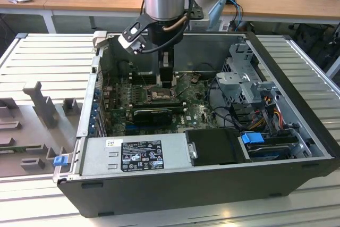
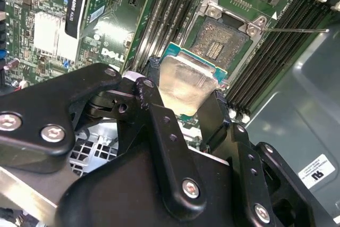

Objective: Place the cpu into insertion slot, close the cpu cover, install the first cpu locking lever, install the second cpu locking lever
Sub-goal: 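Place the cpu into insertion slot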

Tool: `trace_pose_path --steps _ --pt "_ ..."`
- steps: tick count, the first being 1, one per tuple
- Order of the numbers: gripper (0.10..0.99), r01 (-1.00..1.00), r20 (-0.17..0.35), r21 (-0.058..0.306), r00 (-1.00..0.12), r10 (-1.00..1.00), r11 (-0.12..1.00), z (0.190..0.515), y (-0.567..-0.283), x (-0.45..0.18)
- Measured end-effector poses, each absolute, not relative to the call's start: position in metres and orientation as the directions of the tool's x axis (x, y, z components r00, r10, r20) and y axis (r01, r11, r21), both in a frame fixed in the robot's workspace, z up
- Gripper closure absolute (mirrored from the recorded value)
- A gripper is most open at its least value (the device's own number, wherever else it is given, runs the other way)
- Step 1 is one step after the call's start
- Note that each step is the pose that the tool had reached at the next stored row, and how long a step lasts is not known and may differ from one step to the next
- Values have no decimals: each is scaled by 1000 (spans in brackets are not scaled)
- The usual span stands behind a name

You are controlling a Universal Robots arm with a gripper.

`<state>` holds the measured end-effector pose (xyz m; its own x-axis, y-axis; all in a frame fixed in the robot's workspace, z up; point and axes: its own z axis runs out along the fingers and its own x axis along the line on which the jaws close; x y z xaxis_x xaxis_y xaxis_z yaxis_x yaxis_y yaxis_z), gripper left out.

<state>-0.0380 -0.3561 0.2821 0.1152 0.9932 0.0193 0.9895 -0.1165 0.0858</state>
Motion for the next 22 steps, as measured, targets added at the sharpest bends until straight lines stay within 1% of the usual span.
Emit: trace_pose_path --steps 4,8,9,22 --pt "557 990 19 87 114 993 -115 274 -356 -38" --pt "557 996 19 87 -28 999 26 265 -356 -39" --pt "557 996 19 87 -38 999 36 263 -356 -40" --pt "557 995 19 87 -48 999 46 239 -356 -41"
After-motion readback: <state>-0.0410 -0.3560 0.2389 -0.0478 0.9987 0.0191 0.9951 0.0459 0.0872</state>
